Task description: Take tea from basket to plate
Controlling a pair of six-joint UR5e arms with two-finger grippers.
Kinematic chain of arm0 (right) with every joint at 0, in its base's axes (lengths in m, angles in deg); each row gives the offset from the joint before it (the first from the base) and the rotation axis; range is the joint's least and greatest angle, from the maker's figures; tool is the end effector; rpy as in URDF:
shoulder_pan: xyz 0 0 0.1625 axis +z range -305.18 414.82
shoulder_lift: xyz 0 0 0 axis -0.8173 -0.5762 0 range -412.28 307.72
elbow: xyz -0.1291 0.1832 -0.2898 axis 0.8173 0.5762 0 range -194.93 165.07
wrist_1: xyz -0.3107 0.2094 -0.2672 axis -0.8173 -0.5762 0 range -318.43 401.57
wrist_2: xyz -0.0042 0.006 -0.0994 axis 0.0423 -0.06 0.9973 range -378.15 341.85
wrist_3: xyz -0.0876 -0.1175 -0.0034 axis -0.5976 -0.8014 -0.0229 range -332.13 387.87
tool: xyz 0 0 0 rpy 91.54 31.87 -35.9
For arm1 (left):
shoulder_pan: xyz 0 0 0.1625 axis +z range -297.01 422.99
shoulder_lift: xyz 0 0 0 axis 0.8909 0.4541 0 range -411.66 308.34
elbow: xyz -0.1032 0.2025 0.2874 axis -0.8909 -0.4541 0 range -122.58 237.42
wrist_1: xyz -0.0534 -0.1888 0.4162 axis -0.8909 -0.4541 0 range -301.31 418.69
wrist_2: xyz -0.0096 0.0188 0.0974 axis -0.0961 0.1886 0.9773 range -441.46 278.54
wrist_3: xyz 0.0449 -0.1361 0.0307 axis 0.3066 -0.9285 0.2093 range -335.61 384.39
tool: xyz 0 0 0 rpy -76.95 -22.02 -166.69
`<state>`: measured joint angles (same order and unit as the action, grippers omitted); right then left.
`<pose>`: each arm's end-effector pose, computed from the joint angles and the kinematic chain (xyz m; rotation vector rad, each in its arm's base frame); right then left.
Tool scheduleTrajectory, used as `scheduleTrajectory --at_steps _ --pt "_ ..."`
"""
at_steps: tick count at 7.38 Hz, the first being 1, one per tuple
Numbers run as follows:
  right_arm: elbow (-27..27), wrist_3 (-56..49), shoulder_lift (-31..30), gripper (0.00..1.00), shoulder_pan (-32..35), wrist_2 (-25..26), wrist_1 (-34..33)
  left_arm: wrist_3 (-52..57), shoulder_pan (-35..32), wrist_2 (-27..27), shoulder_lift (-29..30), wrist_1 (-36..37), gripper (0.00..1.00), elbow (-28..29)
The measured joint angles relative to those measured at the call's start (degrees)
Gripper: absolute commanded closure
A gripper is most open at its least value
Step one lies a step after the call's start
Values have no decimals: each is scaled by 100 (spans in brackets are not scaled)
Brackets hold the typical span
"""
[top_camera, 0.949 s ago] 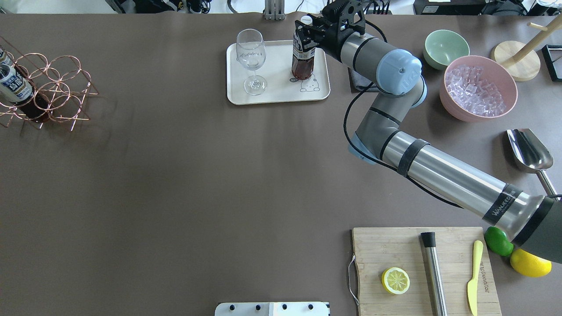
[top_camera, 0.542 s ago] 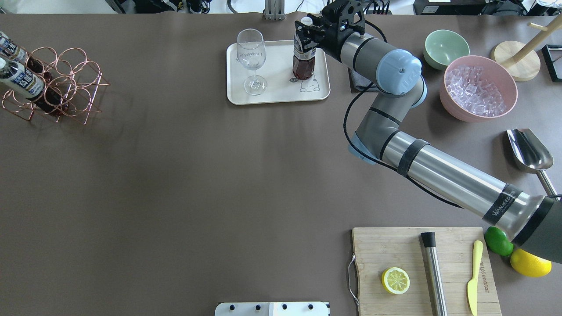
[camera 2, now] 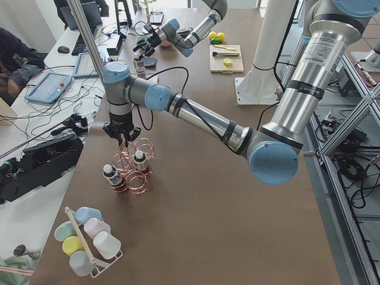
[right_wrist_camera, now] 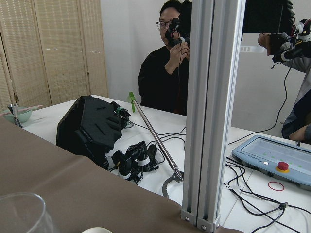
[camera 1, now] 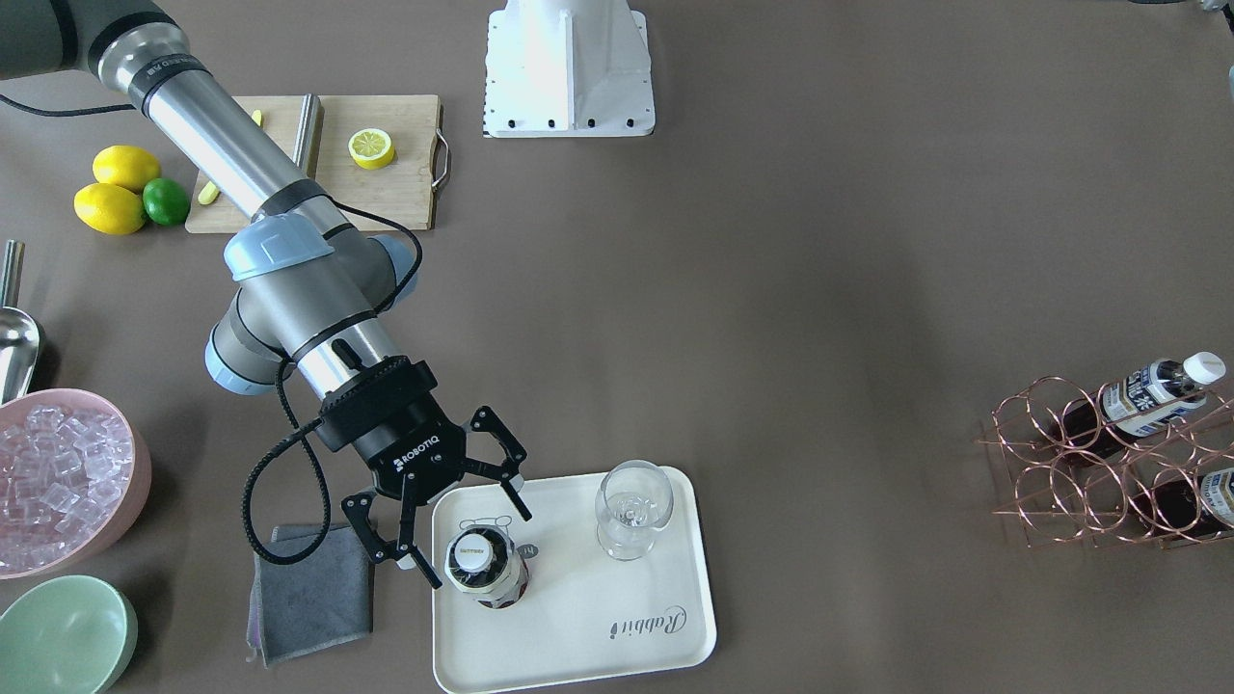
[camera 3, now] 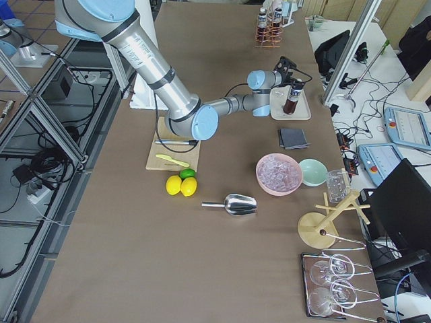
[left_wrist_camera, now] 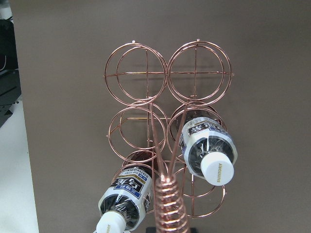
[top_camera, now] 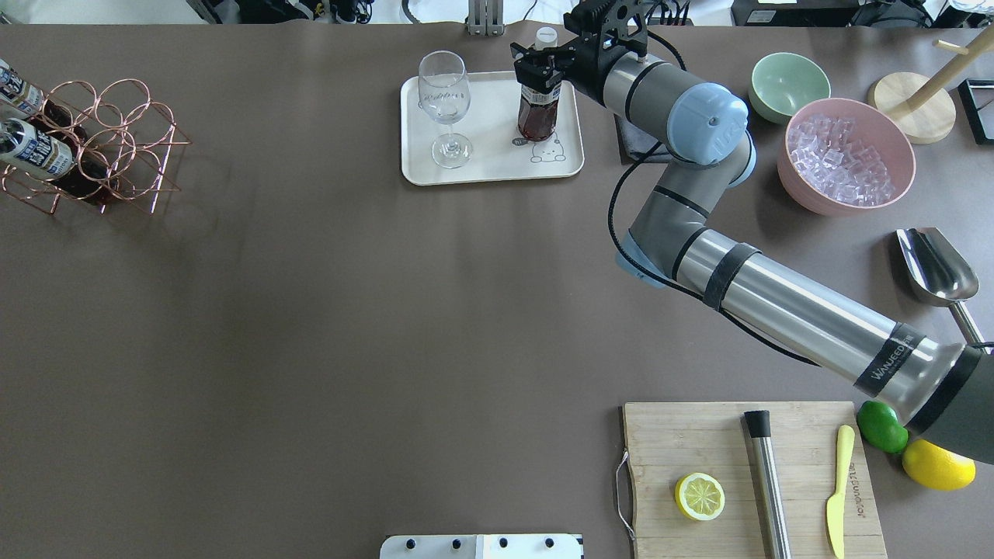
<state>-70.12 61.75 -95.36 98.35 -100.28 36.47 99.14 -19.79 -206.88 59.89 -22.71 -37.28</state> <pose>-0.4963 -0.6830 0.2036 1.3571 -1.0112 -0.0484 0.0351 -0.6616 0.3921 0.6480 0.3786 1.4652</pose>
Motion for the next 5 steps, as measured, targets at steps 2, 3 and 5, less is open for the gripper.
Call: scheduleTrajectory --at_steps 2,3,5 --pt "-69 -3 -6 0 69 -49 -26 -11 -6 0 -2 32 1 -3" --pt "-217 -7 -11 0 204 -237 -166 -12 -14 0 -6 45 1 4" --pt "-1043 0 -131 0 487 -595 -965 -13 -36 0 -17 66 1 19"
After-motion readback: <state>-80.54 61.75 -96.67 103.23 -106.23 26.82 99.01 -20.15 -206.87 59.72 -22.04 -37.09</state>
